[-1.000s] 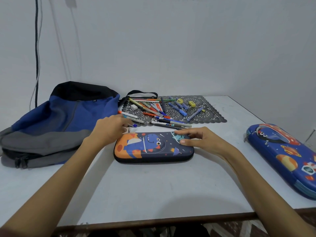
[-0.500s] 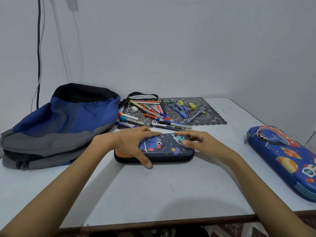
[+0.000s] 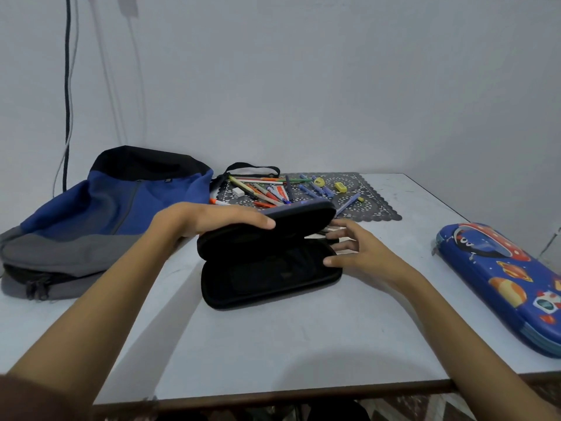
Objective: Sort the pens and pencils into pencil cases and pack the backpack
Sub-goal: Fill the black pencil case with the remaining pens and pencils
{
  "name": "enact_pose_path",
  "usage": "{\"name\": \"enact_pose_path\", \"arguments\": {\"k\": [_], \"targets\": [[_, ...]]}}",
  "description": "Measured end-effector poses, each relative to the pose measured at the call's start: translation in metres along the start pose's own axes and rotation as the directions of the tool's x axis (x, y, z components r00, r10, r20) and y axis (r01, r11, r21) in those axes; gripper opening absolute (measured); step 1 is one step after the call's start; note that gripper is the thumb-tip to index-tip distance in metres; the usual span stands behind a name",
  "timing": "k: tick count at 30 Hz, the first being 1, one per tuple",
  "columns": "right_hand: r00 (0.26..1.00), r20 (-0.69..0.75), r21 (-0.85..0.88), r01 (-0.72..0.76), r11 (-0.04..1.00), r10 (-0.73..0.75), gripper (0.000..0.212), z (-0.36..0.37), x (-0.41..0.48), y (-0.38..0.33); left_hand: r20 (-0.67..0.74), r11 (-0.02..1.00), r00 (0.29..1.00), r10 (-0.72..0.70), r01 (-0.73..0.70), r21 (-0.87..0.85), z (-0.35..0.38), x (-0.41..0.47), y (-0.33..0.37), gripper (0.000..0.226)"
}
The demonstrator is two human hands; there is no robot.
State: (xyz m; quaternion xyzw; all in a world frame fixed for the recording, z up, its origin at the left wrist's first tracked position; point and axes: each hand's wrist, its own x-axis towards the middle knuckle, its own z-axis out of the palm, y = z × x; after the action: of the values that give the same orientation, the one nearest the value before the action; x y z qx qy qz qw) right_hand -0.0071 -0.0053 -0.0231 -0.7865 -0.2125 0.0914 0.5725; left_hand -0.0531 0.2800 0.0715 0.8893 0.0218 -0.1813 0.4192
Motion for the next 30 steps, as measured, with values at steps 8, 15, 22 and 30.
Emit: {"name": "enact_pose_path", "arguments": {"k": [8, 15, 22, 30], "targets": [[0.959, -0.266, -0.232, 0.033, 0.972, -0.096, 0.019, 0.017, 0.009, 0.008, -0.006, 0.972, 0.998, -0.067, 0.064, -0.227, -0.017, -0.003, -0.011, 0.042], [0.956, -0.217, -0.44, 0.086, 0.894, -0.198, 0.019, 0.022, 0.022, 0.011, 0.091, 0.993, 0.993, -0.076, 0.083, -0.081, -0.023, 0.002, -0.055, 0.035], [0.978, -0.142, -0.533, 0.055, 0.844, -0.154, 0.015, 0.017, 0.046, 0.003, 0.227, 0.96, 0.956, -0.185, 0.127, 0.249, -0.017, 0.001, -0.075, 0.069], [0.993, -0.074, -0.421, 0.051, 0.906, -0.091, 0.016, 0.003, 0.062, -0.002, 0.078, 0.961, 0.983, -0.167, 0.144, 0.237, -0.011, 0.008, -0.056, 0.067]]}}
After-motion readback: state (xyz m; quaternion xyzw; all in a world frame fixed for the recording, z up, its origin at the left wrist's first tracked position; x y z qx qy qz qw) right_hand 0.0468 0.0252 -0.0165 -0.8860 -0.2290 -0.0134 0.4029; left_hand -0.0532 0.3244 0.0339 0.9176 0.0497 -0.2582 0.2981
